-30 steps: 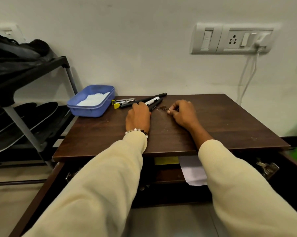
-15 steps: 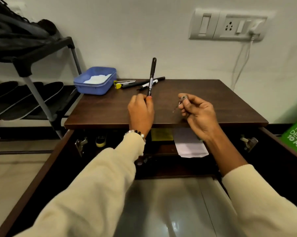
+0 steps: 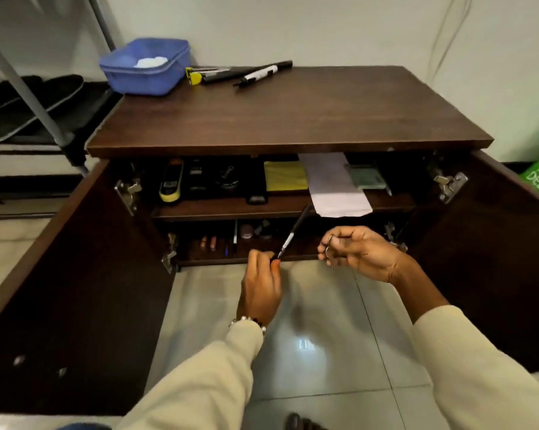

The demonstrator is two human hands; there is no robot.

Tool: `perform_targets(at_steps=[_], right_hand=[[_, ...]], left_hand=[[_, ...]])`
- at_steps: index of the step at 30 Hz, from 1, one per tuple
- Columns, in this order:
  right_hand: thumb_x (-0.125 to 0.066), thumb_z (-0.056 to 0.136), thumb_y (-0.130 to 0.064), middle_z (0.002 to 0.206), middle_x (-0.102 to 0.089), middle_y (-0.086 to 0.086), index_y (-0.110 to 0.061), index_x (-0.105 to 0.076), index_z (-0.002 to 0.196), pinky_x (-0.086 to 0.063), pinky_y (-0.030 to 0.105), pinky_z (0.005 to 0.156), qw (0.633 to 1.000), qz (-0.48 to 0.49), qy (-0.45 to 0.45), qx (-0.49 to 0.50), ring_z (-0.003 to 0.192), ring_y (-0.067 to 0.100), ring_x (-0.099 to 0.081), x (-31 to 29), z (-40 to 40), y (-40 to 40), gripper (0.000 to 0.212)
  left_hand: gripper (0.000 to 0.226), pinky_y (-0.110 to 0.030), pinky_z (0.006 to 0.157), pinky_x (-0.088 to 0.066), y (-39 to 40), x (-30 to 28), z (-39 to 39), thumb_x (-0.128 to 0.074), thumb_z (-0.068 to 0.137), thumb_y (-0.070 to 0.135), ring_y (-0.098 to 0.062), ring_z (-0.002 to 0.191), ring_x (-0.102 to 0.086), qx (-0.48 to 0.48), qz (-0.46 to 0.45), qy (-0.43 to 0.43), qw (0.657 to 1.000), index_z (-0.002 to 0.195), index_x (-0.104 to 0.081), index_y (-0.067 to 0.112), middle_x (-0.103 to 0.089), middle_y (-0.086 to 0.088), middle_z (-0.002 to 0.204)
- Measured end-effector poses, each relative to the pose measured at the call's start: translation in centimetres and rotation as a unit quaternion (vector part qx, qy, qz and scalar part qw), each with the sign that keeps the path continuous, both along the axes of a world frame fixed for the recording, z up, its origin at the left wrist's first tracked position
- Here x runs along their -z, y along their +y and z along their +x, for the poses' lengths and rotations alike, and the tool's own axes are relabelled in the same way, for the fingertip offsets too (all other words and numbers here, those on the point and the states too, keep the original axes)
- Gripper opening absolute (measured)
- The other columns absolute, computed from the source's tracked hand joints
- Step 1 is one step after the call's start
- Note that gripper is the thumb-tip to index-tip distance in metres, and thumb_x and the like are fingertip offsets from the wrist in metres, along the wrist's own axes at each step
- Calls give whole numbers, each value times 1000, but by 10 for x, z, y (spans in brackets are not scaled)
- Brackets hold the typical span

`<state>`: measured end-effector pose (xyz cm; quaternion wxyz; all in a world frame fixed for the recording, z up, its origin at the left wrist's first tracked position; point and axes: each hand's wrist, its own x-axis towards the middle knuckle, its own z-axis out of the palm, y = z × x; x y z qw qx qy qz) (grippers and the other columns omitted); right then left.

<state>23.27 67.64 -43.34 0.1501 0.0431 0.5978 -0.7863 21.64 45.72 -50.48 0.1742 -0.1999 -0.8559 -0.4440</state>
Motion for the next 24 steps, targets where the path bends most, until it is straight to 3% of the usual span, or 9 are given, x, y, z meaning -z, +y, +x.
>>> perform_targets(at_steps=[3,6,8,11,15,18,20,22,24], right_hand=[[-66,83,-12,83,-68,10,-7,-70,96,-49,26,63,991,114,-48,57,76,18,-63,33,0,2,14],[-62,89,-8,79,-69,9,-10,-72,91,-45,22,56,970,204,-83,104,68,17,-60,62,-7,6,10],[-62,88,-4,74,-66,12,-8,-70,83,-46,21,50,958,221,-103,154,61,19,-56,78,-15,8,10],[-62,87,2,72,-64,13,-6,-66,77,-49,21,47,946,215,-117,213,52,16,-56,93,-32,10,13],[-59,86,9,68,-61,15,-5,-62,72,-49,22,44,938,206,-112,255,53,17,-60,111,-67,6,21],[-62,85,3,72,-63,12,-13,-56,70,-48,25,44,910,276,-122,285,51,17,-59,121,-99,5,23],[-63,85,-1,76,-61,9,-10,-57,79,-48,24,45,895,331,-120,274,47,14,-57,129,-116,11,12],[-60,87,-5,80,-56,5,-9,-54,93,-45,14,45,897,355,-122,232,47,3,-57,134,-130,16,9],[-55,91,-14,94,-57,7,-11,-54,105,-48,12,64,872,447,-127,154,77,8,-62,139,-142,21,14]], left_hand=[[29,-24,58,-37,-8,39,3,-37,95,23,-24,58,-52,-38,-93,-21,995,80,-56,7,-51,-9,81],[21,-27,53,-43,-5,61,-1,-51,91,16,-26,54,-57,-68,-139,-81,985,77,-62,5,-56,-11,79],[19,-33,64,-47,5,64,-9,-55,94,10,-36,71,-61,-81,-136,-154,975,88,-67,-3,-60,-18,90],[28,-37,80,-42,25,64,-33,-50,98,19,-39,96,-58,-95,-130,-243,957,104,-67,-3,-62,-22,105],[31,-38,77,-45,57,68,-66,-51,97,22,-43,97,-59,-128,-81,-308,939,97,-68,-3,-65,-28,99],[31,-39,82,-46,81,70,-88,-49,97,20,-44,100,-58,-146,-53,-346,925,100,-65,-7,-62,-29,104],[29,-38,87,-45,91,69,-100,-49,97,16,-43,104,-57,-159,-27,-368,916,103,-64,-7,-62,-29,109],[28,-35,85,-46,96,73,-111,-49,96,15,-41,104,-59,-172,-6,-387,906,103,-66,-6,-64,-27,107],[26,-37,83,-50,100,79,-122,-50,95,13,-41,98,-63,-181,32,-403,897,100,-67,-7,-65,-27,104]])
